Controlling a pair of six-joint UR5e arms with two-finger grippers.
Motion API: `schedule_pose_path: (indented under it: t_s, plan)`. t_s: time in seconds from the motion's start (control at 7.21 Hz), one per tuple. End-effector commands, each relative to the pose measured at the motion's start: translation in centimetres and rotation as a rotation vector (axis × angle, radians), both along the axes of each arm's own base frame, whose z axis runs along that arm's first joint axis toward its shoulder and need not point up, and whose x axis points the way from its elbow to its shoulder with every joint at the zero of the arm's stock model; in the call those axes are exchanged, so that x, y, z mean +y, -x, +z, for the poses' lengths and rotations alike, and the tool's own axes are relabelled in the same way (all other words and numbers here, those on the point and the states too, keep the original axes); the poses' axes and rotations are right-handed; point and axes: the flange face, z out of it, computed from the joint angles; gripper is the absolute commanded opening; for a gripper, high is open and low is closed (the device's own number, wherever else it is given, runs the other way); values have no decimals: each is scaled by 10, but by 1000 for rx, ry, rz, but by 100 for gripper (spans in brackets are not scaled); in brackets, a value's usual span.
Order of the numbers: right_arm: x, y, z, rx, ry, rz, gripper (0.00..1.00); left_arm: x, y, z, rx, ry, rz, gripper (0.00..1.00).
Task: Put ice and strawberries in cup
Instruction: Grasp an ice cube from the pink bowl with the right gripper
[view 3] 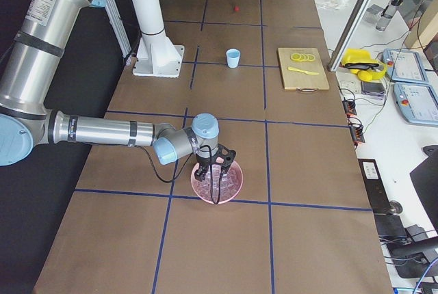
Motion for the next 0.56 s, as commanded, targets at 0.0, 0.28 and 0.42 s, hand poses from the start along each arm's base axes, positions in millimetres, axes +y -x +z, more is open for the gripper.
schedule_pose_path:
  t_s: [0.0, 0.28, 0.42]
  plan:
    - [-3, 1, 1, 2, -1, 1, 73, 0, 0, -3, 0, -6, 0, 100]
    - [-6, 1, 2, 21, -12, 9, 73, 0, 0, -4, 0, -6, 0, 100]
    - [-7, 1, 4, 22, -10, 9, 73, 0, 0, -3, -1, -6, 0, 100]
